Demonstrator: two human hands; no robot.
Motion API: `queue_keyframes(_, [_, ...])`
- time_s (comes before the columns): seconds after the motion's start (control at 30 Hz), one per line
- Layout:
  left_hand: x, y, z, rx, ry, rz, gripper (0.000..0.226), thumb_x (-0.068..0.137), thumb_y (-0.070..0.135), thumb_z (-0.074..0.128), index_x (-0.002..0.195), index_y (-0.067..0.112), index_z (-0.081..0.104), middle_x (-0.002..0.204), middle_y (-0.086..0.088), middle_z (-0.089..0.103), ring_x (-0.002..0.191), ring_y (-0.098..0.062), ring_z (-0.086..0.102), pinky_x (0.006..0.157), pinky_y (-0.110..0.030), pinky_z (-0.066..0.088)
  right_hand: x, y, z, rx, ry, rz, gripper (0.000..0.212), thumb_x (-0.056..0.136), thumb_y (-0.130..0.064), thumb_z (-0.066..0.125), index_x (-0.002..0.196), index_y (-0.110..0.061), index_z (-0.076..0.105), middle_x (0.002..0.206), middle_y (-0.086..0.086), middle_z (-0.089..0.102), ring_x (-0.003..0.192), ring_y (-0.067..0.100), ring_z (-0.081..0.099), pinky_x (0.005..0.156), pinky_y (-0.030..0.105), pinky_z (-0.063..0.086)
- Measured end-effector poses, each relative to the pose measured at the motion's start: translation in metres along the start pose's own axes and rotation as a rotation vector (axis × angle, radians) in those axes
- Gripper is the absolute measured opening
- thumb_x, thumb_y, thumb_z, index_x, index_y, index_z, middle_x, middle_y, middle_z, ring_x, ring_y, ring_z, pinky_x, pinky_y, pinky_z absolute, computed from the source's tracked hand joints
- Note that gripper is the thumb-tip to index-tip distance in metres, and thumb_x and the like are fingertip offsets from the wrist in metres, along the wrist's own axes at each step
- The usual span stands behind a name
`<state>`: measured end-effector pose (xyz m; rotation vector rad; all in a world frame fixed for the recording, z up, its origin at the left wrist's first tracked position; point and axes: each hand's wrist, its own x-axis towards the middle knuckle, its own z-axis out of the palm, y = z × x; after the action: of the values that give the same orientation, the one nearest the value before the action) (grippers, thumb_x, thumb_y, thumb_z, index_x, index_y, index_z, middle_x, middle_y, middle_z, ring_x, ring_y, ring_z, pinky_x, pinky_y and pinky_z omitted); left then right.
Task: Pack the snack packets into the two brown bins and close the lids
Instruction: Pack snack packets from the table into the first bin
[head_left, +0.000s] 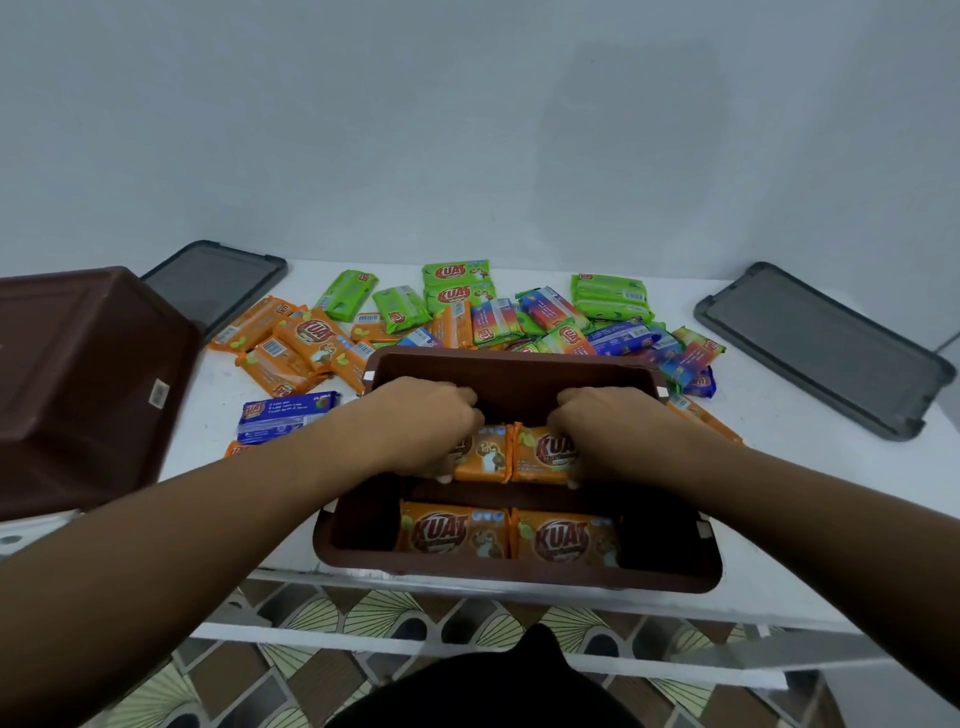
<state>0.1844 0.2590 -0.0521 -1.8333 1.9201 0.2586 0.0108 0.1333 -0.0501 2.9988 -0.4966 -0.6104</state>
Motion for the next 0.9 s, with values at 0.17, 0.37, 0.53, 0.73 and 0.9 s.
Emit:
queue_keyframes(0.17, [0.001, -0.004, -0.002, -0.024, 0.038, 0.015, 0.043, 0.094, 0.033, 0.067, 0.136, 0.023, 0.06, 0.131, 0.002, 0.058, 0.109, -0.024, 0.063, 0.081, -0.041, 0.056, 0.006, -0.002, 0.001, 0.032, 0.032, -0.013, 0.036, 0.089, -0.03, 0.068, 0.123, -0.019, 0.066, 0.119, -0.001, 0.062, 0.101, 0.02, 0.063, 0.081, 0.035, 0.057])
queue_keyframes(0.37, [0.001, -0.003, -0.003, -0.06, 0.082, -0.029, 0.038, 0.093, 0.033, 0.066, 0.13, 0.025, 0.065, 0.125, 0.002, 0.063, 0.103, -0.024, 0.066, 0.082, -0.041, 0.058, 0.006, 0.0, 0.004, 0.133, 0.019, 0.025, 0.035, 0.089, -0.029, 0.071, 0.121, -0.017, 0.062, 0.121, 0.0, 0.062, 0.107, 0.02, 0.062, 0.086, 0.033, 0.053])
queue_keyframes(0.53, [0.001, -0.001, -0.002, -0.081, 0.065, -0.059, 0.02, 0.093, 0.036, 0.065, 0.111, 0.027, 0.066, 0.113, 0.0, 0.063, 0.093, -0.025, 0.066, 0.077, -0.039, 0.057, 0.005, 0.0, 0.005, 0.166, 0.023, 0.021, 0.038, 0.088, -0.028, 0.072, 0.124, -0.019, 0.063, 0.124, -0.003, 0.06, 0.111, 0.018, 0.06, 0.087, 0.032, 0.052])
queue_keyframes(0.73, [0.002, 0.003, -0.004, -0.08, 0.055, -0.082, 0.033, 0.095, 0.03, 0.061, 0.067, 0.029, 0.042, 0.088, 0.003, 0.058, 0.076, -0.022, 0.06, 0.062, -0.035, 0.049, 0.008, 0.004, 0.004, 0.198, 0.005, 0.009, 0.043, 0.086, -0.029, 0.075, 0.127, -0.022, 0.065, 0.127, -0.006, 0.058, 0.111, 0.017, 0.059, 0.089, 0.033, 0.054])
queue_keyframes(0.9, [-0.003, -0.012, -0.006, -0.335, 0.129, -0.022, 0.009, 0.095, 0.031, 0.067, 0.09, 0.03, 0.075, 0.094, 0.011, 0.071, 0.084, -0.011, 0.065, 0.078, -0.037, 0.058, 0.005, 0.008, -0.006, 0.268, 0.082, -0.063, 0.03, 0.094, -0.025, 0.066, 0.123, -0.021, 0.07, 0.124, -0.005, 0.064, 0.104, 0.01, 0.061, 0.092, 0.026, 0.052])
